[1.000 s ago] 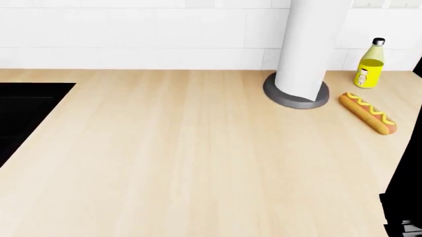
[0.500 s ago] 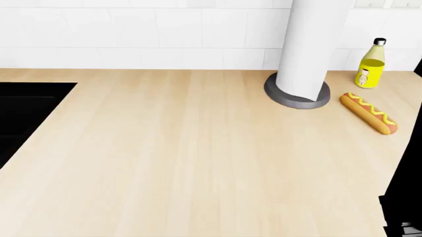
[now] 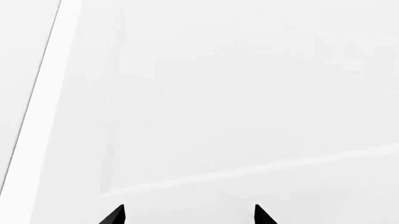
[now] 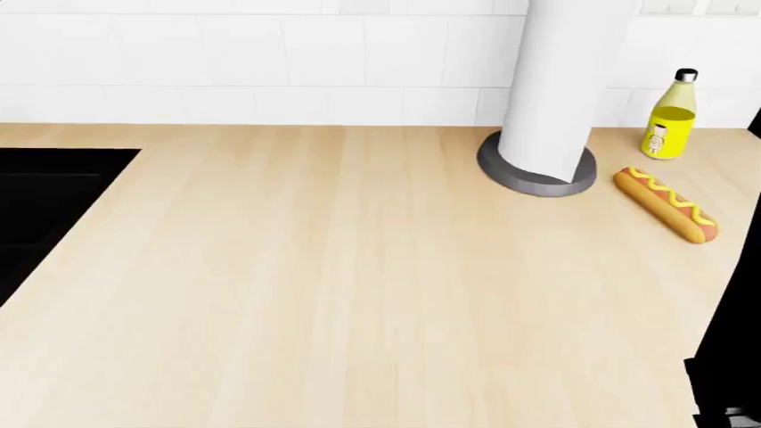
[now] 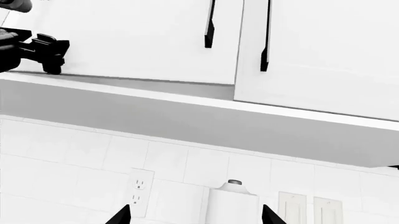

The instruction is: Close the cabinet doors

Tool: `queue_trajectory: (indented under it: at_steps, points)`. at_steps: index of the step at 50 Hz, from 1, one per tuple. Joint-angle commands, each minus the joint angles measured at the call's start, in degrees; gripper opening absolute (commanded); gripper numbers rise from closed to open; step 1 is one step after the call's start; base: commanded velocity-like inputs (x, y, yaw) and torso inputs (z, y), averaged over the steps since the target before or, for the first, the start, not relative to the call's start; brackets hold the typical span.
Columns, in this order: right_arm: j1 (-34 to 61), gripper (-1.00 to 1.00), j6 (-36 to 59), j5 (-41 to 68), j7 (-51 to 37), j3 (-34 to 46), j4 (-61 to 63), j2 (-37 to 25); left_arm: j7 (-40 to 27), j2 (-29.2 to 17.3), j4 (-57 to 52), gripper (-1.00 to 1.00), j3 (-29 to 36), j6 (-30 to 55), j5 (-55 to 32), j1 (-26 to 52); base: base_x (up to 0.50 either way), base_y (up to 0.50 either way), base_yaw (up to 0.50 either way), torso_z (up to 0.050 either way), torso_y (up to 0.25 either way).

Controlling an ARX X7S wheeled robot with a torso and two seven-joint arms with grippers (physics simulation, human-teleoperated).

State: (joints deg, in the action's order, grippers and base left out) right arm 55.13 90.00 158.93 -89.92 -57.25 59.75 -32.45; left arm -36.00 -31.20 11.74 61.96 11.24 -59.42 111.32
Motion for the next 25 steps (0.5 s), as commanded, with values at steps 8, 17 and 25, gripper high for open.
queue_trajectory:
  at_steps: [8,17,25]
  points:
    - [-0.1,1.0,0.0,0.5,-0.1,-0.5,0.2,-0.2,6.2,4.8,3.3,1.0,12.6,0.1,-15.9,-9.4,0.0,0.0,0.0,0.0,0.0]
    - [-0.3,1.0,0.0,0.7,-0.1,-0.7,0.2,-0.2,6.3,4.9,3.4,1.0,12.6,0.0,-15.7,-9.9,0.0,0.0,0.0,0.0,0.0]
    - [-0.3,1.0,0.0,0.0,-0.1,-0.2,0.2,-0.1,6.2,4.9,3.5,1.0,12.2,0.0,-15.8,-9.9,0.0,0.0,0.0,0.0,0.0]
